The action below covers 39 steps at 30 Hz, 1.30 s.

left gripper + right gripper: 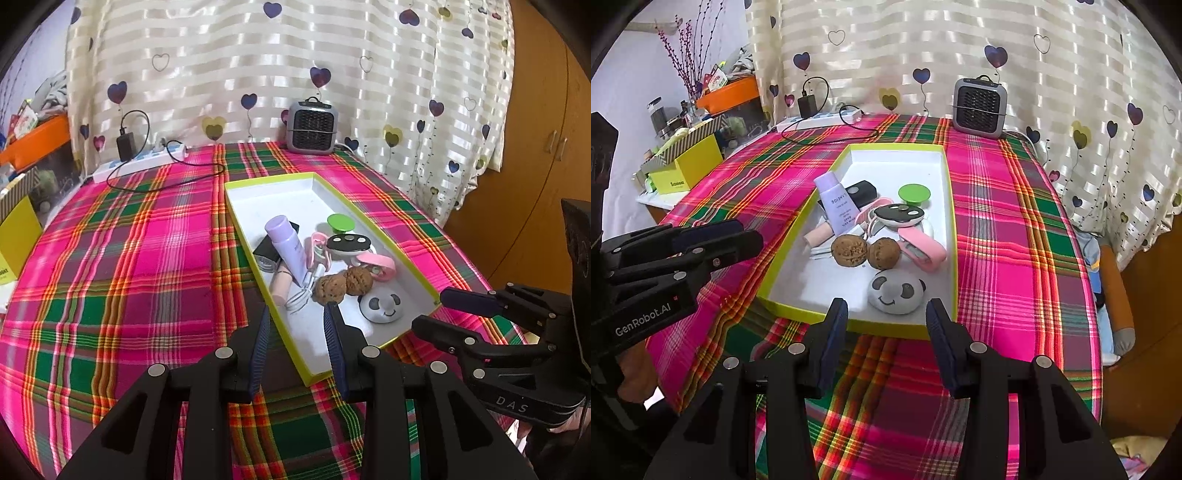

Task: Organize objects
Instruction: 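Withdraw both open grippers back from the filled tray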

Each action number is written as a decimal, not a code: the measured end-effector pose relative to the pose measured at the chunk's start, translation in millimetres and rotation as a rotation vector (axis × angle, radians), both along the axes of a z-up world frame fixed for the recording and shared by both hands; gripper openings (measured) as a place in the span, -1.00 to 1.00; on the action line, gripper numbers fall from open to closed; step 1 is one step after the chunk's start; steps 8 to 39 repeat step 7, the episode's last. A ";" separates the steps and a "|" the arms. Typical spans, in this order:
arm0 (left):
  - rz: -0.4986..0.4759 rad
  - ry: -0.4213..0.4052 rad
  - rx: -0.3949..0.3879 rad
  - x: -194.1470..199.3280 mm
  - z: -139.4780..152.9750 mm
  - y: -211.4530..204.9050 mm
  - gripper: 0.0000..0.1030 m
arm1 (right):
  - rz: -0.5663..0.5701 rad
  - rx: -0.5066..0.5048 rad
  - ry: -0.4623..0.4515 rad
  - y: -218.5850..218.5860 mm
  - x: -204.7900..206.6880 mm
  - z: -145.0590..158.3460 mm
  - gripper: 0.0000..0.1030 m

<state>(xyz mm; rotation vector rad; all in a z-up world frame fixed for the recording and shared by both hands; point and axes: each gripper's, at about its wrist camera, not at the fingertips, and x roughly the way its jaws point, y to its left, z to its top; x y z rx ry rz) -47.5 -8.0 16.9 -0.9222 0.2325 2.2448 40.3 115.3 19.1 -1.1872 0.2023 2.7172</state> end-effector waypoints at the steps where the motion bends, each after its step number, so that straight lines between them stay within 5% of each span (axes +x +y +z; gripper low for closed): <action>1: 0.000 0.000 0.000 0.0 -0.4 0.1 -0.44 | 0.000 0.000 -0.001 0.0 0.0 -0.3 -0.12; 39: 0.000 -0.002 -0.009 -2.6 -1.0 1.5 -0.44 | -0.007 -0.004 -0.006 2.9 0.7 -2.6 -0.12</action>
